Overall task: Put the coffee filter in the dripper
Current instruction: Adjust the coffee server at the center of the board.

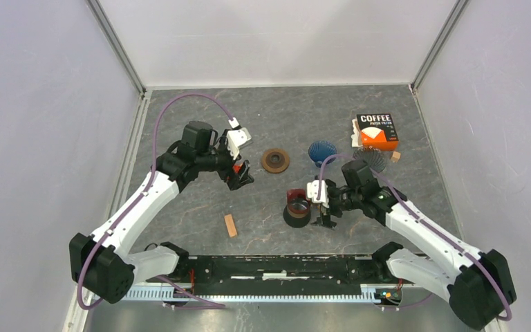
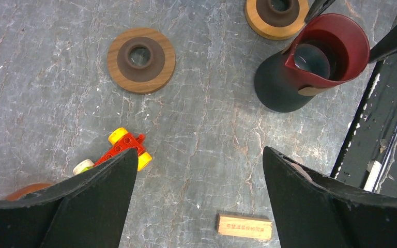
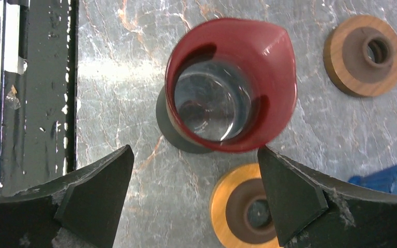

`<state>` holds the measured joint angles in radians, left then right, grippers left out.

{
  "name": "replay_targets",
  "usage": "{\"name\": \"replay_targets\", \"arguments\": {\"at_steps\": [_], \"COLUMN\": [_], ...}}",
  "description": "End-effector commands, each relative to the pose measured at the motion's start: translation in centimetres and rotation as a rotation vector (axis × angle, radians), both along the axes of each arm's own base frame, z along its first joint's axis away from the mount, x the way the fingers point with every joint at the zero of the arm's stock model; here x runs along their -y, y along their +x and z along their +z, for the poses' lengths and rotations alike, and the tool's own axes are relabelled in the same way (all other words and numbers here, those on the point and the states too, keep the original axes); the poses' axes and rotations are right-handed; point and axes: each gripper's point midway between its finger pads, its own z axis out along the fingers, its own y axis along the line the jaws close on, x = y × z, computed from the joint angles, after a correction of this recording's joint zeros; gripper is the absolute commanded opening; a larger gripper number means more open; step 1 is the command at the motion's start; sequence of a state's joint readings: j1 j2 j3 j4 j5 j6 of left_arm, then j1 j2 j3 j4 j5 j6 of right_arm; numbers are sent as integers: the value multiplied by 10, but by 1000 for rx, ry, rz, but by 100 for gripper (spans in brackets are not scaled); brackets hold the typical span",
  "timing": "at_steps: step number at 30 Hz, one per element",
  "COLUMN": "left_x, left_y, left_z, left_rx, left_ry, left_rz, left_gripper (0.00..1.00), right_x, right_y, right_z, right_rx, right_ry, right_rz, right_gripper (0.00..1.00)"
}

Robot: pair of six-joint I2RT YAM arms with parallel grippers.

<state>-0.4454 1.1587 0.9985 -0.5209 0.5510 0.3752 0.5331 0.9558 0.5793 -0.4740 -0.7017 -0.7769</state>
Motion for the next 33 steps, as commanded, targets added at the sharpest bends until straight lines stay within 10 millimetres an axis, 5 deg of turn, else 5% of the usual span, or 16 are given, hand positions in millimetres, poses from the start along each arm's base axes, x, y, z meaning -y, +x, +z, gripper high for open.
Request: {"name": "replay_targets", "arguments": {"at_steps": [1, 17, 20, 23, 25, 33], "left_x": [1, -15, -17, -19, -20, -16], "left_y": [5, 10, 10, 11, 12, 36], "left_z": [12, 21, 25, 25, 25, 23], "left_rx": [58, 97, 103, 109, 111, 123], "left_ry": [-14, 50, 53, 59, 63, 48], "left_rz": [11, 71, 85, 95, 103, 170], "left_gripper": [96, 95, 95, 96, 97, 100], "right_x": [-25, -74, -84, -88, -77, -5], "right_y": [11, 39, 49, 52, 54, 51], "right_z": [9, 10, 14, 16, 14, 7], "right_rx": [43, 30, 41, 29, 46, 101], "right_ry": [60, 159, 176, 153, 83, -94], "right_rz": [33, 4, -3, 8, -8, -130], "right_gripper": [98, 75, 75, 88, 98, 98]}}
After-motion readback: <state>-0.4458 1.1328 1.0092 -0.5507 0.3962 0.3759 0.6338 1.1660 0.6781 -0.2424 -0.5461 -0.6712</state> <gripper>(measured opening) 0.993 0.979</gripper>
